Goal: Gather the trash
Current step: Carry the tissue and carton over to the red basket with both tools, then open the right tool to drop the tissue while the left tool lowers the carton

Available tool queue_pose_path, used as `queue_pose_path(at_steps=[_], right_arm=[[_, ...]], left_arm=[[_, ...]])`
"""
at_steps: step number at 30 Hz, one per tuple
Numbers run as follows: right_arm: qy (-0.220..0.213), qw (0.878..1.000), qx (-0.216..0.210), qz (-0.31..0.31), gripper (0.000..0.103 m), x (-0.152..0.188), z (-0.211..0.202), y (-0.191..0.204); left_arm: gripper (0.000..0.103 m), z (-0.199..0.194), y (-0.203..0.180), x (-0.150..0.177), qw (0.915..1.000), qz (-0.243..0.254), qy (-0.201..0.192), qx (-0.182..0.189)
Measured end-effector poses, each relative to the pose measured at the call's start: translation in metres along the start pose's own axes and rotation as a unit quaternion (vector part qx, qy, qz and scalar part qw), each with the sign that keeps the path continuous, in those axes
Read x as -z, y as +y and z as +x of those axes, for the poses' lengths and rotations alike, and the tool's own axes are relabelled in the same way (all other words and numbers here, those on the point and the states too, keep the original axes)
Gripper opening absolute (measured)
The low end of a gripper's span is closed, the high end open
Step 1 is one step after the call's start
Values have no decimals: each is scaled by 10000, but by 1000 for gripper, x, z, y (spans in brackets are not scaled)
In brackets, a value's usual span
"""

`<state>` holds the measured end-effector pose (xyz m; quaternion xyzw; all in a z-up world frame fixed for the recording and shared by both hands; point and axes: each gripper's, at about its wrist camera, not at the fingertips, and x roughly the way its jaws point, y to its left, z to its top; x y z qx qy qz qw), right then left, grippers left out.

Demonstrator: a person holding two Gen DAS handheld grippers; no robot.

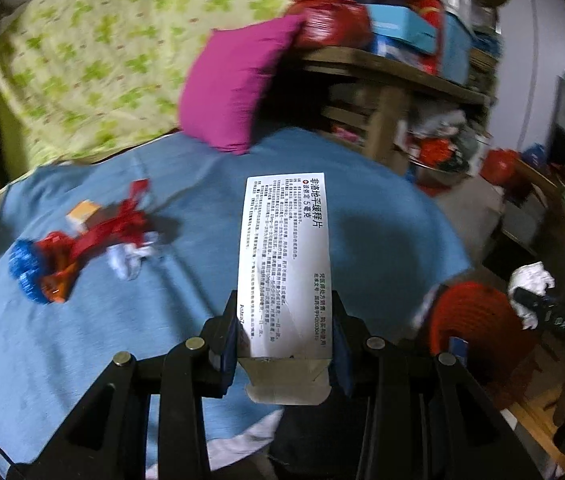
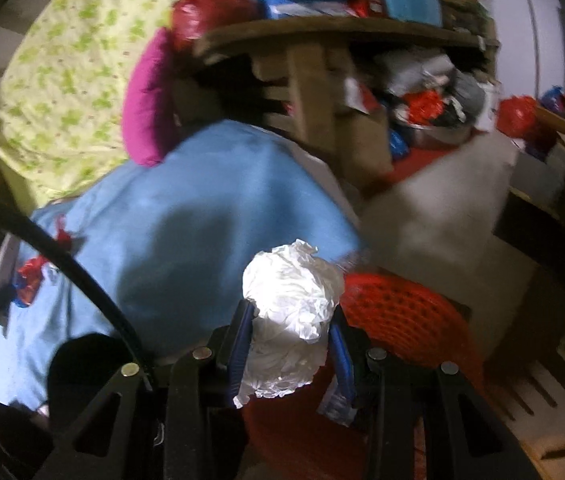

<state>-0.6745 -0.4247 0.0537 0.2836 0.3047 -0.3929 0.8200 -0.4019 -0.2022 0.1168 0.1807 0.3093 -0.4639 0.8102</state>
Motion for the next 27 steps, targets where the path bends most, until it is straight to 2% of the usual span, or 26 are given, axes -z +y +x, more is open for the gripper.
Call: queue_pose_path(at_steps=[9,16,18,20,21,27], right_arm=[[541,9967,473,373,39,33,19,-51],[776,9944,445,564,41,50,24,-64],[850,9937,439,584,45,52,27,-65],[886,9928,470,653,64,53,27,-68],[919,9919,500,727,67,54,28,-70],[710,9917,467,966,72,56,18,-78]], left_arm=[[41,11,-66,2,9963,534,226,632],[41,16,-99,5,9917,846,333,909],[41,20,-106,5,9905,891,378,980],[41,22,-114,5,9888,962,422,1058],[41,23,-119,5,9879,1004,438,1099],[42,30,-138,3,9837,1161,521,1268]])
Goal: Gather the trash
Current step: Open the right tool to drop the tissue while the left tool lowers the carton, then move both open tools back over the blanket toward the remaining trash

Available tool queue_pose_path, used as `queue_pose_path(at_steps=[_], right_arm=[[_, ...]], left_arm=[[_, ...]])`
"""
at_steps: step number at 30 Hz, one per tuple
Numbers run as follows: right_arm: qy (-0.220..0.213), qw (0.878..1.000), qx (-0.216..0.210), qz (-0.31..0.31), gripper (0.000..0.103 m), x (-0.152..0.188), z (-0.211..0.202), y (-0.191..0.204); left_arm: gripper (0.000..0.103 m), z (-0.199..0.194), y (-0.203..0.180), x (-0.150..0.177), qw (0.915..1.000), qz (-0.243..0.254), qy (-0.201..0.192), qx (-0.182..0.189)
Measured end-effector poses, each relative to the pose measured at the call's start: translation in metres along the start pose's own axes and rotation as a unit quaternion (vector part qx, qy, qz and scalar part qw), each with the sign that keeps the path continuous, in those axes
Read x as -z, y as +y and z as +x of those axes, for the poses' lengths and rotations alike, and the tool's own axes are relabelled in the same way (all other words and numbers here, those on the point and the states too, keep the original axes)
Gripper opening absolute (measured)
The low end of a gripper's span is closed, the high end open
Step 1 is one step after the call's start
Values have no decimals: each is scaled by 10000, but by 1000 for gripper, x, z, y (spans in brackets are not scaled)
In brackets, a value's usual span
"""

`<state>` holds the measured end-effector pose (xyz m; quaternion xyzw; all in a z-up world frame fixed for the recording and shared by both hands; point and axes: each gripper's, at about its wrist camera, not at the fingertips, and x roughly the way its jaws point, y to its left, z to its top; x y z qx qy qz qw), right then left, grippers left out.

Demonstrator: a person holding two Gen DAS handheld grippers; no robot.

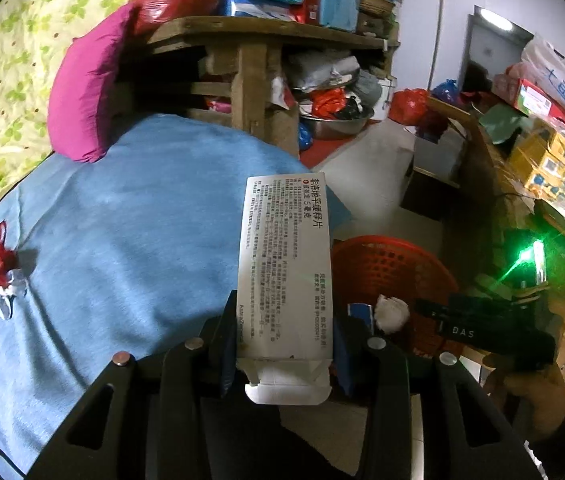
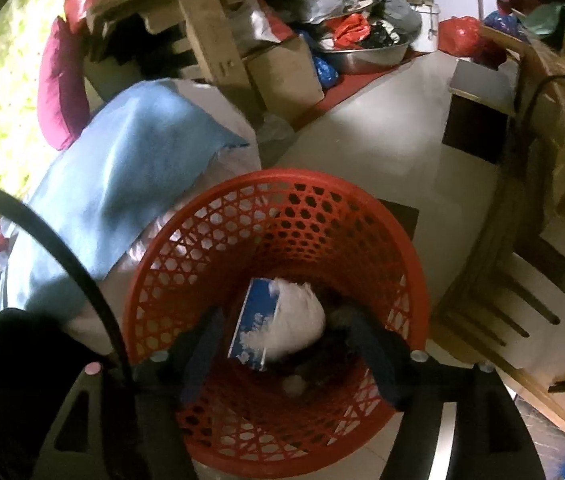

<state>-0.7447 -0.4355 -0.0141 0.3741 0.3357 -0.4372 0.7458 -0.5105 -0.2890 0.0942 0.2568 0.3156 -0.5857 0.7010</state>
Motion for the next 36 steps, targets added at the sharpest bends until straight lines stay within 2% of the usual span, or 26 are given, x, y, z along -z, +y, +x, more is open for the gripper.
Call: queue_pose_path(at_steps=[9,13,17,18,20,21,22,23,26,29,36], right_arm=[[-743,9961,260,394,72,3,-42,-20],[-916,9941,316,490,72,8,-54,-29],[-843,9941,347,582,72,9,-53,-36],[-829,9943,342,584,72,9,-52,-37],[-825,9943,346,582,72,10,-52,-38],[-827,9942,343,589,72,11,-53,-39],[-819,9943,339,592,72,11,-52,-40],[-796,9945,343,590,72,12,-52,-40],[-786,9945,350,605,72,14,-51,-41],[-813,9942,334,612,72,14,-50,-38],[-945,9948,1,377,72,-7,-47,-2]], left_arm=[[42,25,-37,-18,9972,223,312,643],[43,38,-54,-23,9950,267,436,856],[44,53,-68,-25,9927,379,618,965],[48,57,-70,-25,9918,406,676,1005],[64,66,-76,-27,9903,481,798,1027],[76,71,-79,-29,9901,510,822,1022],[82,74,-80,-29,9899,508,837,1030],[82,76,-80,-29,9895,493,872,1040],[82,72,-67,-28,9904,354,830,1051],[82,55,-42,-29,9935,102,581,974],[82,3,44,-14,9946,-855,71,591]])
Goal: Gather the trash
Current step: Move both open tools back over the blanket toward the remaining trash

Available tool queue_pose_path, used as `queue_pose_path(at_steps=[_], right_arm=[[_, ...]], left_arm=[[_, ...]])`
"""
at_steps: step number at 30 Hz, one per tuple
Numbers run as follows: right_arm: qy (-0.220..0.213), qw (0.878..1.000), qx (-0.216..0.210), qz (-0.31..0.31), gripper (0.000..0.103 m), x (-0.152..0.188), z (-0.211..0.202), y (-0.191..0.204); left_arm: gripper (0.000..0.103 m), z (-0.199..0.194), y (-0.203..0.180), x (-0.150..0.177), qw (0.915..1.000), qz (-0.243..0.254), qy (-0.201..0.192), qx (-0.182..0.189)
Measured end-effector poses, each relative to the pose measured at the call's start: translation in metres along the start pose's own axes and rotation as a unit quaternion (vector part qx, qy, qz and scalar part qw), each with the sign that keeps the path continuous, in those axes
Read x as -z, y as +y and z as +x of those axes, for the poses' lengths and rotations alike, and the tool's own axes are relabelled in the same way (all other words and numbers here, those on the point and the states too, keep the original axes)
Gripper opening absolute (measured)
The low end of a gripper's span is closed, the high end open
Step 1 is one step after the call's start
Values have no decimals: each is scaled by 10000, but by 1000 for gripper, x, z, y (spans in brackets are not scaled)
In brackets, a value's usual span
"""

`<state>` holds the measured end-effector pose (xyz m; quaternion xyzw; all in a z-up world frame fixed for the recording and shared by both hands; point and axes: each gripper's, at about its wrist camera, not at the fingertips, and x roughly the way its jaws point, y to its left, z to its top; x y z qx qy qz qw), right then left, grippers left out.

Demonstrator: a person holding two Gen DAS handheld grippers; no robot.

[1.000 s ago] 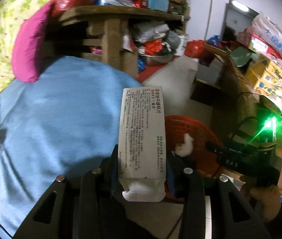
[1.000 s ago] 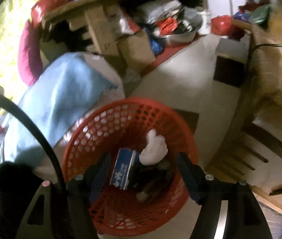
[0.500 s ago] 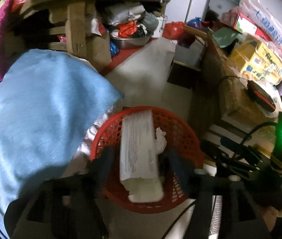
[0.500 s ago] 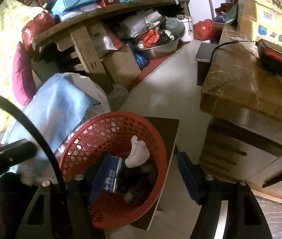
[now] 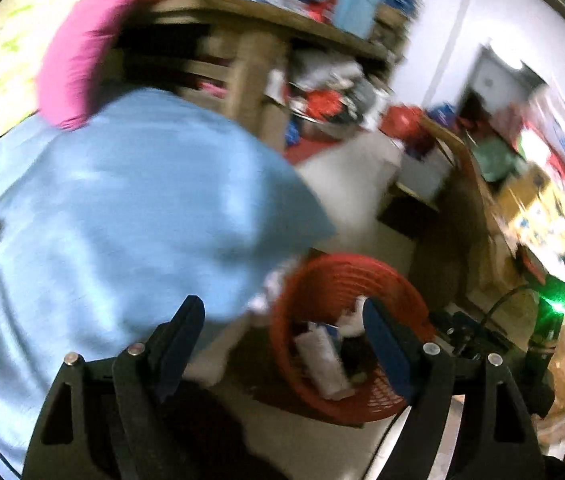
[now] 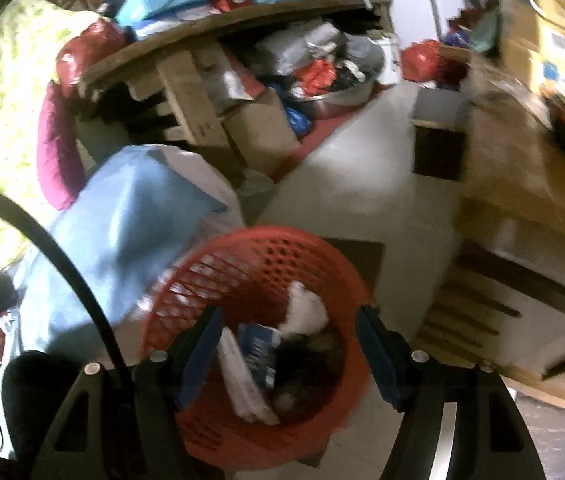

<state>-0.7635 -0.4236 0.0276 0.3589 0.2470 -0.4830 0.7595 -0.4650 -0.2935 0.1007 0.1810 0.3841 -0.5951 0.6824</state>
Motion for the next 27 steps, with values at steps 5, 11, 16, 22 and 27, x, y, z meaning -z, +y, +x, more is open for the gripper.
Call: queue_pose_path(at_steps=[5,11,16,22,27], right_arm=[[-200,9983,-352,-418,72,-18,-3,54],[-324,9865,-1086,-1185,72,-27,-9,152],[-206,9656,-1782,-1881,72,-13,-7,247],[334,9283,-2350,-2863,72,29,15,348],[520,9103,-2584,-3193,72,56,28,401]], left_arm=[[82,-43,54,24,9967,-239,-318,-712],[82,-88,121,59,9831,-415,-511,-1709],[82,-117,182,83,9670,-818,-597,-2338],[82,-134,248,111,9400,-1281,-626,-3099],[82,-148,292,126,9186,-1760,-772,-3453]])
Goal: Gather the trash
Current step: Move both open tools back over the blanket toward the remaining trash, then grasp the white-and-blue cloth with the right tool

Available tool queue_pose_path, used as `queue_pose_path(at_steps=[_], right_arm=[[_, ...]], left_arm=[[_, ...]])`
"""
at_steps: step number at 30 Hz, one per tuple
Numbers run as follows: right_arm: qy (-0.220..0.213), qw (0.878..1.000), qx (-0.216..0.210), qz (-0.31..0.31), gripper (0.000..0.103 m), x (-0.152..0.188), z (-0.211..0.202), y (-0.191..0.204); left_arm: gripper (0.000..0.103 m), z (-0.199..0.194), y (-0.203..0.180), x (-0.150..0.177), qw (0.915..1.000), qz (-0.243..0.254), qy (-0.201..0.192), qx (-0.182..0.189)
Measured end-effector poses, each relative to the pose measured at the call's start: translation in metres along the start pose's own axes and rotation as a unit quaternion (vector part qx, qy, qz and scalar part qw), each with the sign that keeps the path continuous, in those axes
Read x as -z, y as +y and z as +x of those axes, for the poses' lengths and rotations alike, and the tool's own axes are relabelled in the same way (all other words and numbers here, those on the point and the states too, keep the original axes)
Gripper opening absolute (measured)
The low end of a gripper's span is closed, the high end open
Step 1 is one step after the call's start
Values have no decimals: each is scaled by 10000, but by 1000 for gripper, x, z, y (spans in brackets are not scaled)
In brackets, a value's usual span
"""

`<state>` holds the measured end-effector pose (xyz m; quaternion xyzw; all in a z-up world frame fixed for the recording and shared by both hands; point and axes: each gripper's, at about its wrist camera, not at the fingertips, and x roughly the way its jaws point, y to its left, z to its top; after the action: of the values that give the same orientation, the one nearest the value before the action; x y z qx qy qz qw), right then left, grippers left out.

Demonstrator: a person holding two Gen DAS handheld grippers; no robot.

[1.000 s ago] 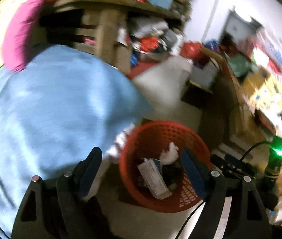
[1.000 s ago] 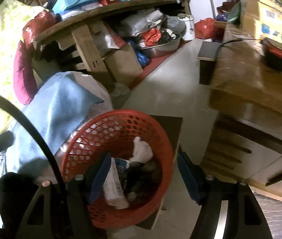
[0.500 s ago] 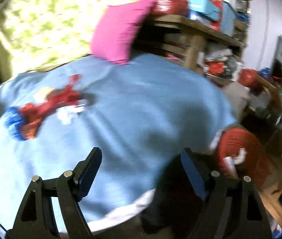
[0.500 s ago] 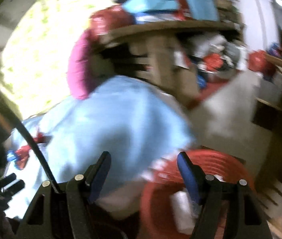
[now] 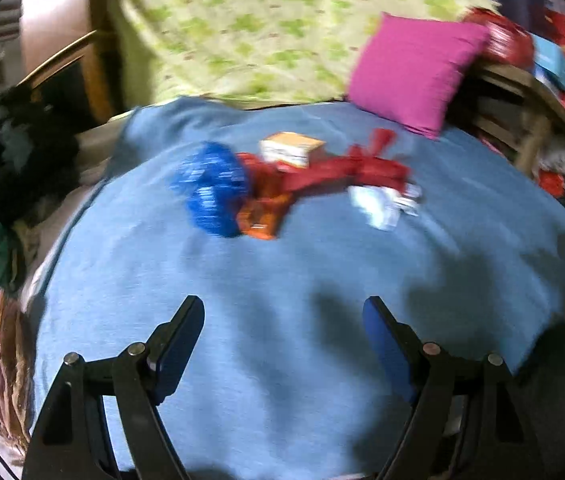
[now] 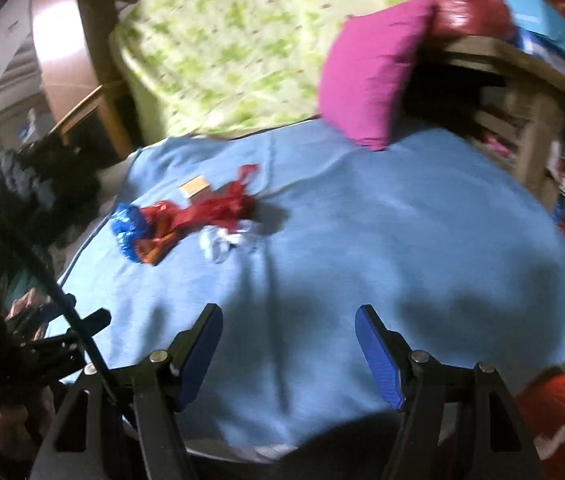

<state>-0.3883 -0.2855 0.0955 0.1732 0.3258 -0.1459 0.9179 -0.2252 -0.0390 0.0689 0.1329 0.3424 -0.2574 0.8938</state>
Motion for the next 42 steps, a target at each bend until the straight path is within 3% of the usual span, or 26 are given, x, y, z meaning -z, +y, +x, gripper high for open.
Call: queue_pose_path(at_steps=[5,8,12,21,32,36,38,42], right_arm=[[129,9995,-136,-241,72,-7,32,27],[316,9985,-204,-389,72,-13,53,43],[528,9966,-288,-562,72,-20,78,58],[938,9914,48,-910,72,-48,148,78],[1154,9902,139,-770,73,-70,199,76],[1111,9911,62,-734,72,-69,200,73],[1117,9915,-78,-663,61,-69,196,70],[1124,9914,-230,-627,60,-60,179,67]], left_arm=[[82,12,37,2,9984,-471,17,-321],[82,12,52,4,9958,-905,-35,-133],[82,12,54,6,9945,-1046,-82,-53],[82,20,63,8,9893,-1425,61,314],[82,32,62,8,9869,-1519,246,491],[82,33,61,8,9873,-1487,278,480],[82,33,61,8,9875,-1478,288,468],[82,34,59,8,9885,-1420,295,426]])
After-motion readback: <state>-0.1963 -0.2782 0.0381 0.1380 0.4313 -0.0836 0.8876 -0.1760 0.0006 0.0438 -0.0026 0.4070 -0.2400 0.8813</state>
